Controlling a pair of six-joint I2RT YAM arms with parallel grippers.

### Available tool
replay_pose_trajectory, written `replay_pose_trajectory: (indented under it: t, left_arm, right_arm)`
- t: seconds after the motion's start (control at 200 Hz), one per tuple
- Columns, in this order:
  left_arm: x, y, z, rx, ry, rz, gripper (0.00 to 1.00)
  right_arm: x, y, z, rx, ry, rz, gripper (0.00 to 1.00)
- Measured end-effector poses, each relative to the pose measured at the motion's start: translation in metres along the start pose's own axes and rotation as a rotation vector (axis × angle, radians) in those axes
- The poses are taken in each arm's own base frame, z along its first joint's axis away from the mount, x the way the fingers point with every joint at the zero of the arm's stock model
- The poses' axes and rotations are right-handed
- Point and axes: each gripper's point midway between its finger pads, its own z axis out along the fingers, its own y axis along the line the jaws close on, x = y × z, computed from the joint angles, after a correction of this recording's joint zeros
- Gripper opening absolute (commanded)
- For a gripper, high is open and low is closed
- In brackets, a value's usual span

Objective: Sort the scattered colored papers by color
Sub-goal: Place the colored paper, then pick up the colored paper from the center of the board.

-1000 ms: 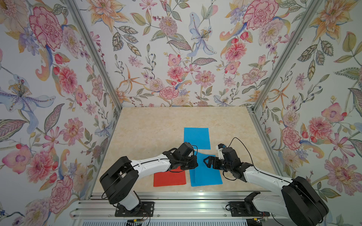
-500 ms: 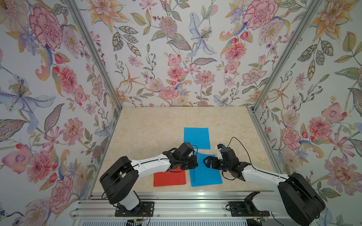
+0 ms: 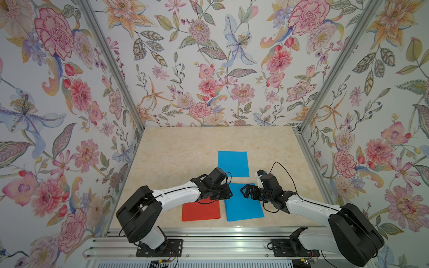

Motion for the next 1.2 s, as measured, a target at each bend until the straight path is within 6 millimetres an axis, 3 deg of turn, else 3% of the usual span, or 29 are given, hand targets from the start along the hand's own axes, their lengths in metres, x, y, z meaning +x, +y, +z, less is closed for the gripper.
replay_pose_trajectory:
  t: [0.145,0.25,0.545,0.685,0.855,1.0,1.2]
  left_arm:
    - [-0.028,0.029,-0.032,-0.086,-0.093,-0.006,0.45]
    - [-0.042,0.038,-0.05,-0.104,-0.145,-0.008,0.46]
    - [-0.051,0.047,-0.049,-0.162,-0.143,0.026,0.47]
    - [-0.075,0.039,-0.041,-0.17,-0.149,0.056,0.48]
    - [-0.134,0.04,-0.028,-0.184,-0.184,0.07,0.48]
    - [-0.193,0.046,-0.009,-0.16,-0.217,0.057,0.49]
    - [-0.229,0.055,0.029,-0.137,-0.193,0.048,0.45]
  right_arm:
    - [0.0,-0.002,-0.001,0.016,0.0,0.001,1.0]
    - [0.001,-0.004,-0.002,0.027,0.002,0.003,1.0]
    - [-0.002,-0.003,-0.007,0.044,0.009,0.004,1.0]
    - [-0.033,0.016,-0.016,0.026,-0.053,-0.036,1.0]
    - [-0.106,0.051,-0.012,-0.014,-0.134,-0.097,1.0]
    - [-0.148,0.055,0.019,-0.018,-0.126,-0.112,1.0]
    - [-0.162,0.043,0.069,-0.019,-0.05,-0.1,1.0]
